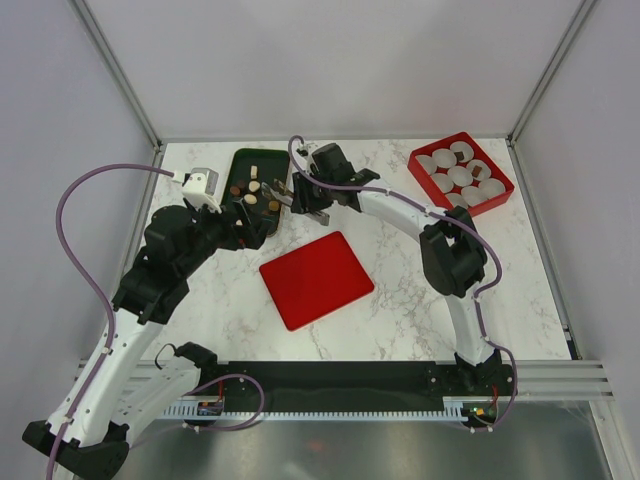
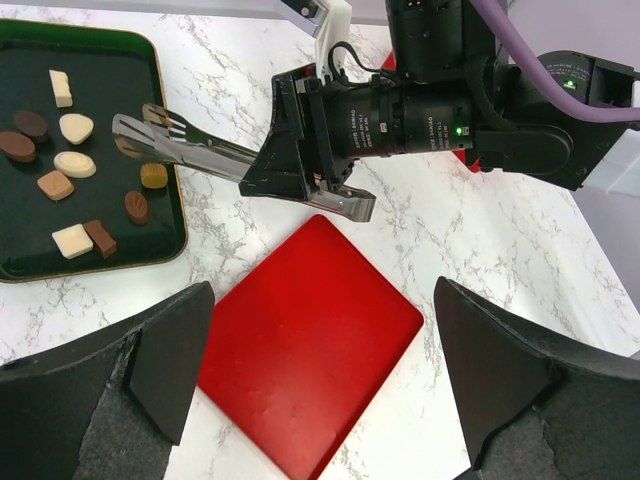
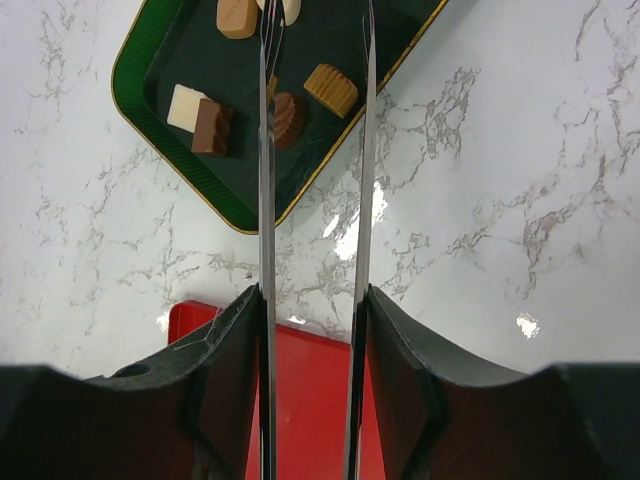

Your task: Pack the chocolate

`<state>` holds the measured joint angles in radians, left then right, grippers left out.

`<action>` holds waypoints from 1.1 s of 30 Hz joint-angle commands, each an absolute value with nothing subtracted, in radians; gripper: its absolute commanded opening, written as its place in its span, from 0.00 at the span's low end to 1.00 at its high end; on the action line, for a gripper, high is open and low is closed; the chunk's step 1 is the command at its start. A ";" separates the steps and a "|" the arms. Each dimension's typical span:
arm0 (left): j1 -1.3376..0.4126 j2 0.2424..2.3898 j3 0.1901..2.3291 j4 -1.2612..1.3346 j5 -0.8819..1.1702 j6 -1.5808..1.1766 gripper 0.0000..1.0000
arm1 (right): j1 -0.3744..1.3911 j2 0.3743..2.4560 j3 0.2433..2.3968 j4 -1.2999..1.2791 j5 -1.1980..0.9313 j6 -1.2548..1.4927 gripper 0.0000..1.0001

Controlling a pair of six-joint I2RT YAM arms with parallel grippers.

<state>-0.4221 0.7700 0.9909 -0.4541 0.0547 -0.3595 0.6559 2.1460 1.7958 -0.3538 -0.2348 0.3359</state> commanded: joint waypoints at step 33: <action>-0.417 0.755 0.988 -0.410 0.037 -0.374 1.00 | 0.722 2.123 1.827 -0.463 -0.143 0.227 0.51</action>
